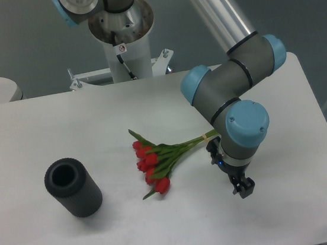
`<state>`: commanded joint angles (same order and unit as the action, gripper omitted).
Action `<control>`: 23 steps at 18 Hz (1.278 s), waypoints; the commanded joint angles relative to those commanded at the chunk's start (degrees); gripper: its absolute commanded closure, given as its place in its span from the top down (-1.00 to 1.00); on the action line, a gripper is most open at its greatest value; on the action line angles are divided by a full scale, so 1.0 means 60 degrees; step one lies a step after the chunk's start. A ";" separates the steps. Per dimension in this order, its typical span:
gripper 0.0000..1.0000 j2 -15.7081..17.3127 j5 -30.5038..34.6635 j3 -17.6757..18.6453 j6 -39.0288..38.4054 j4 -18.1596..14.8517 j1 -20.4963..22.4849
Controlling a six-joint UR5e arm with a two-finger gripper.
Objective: Pick up the flowers from the table
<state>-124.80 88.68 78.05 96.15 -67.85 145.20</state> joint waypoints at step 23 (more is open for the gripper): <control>1.00 0.1654 -0.0469 0.2634 0.0000 0.0058 0.0117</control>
<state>-114.88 85.87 93.85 96.15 -67.50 145.90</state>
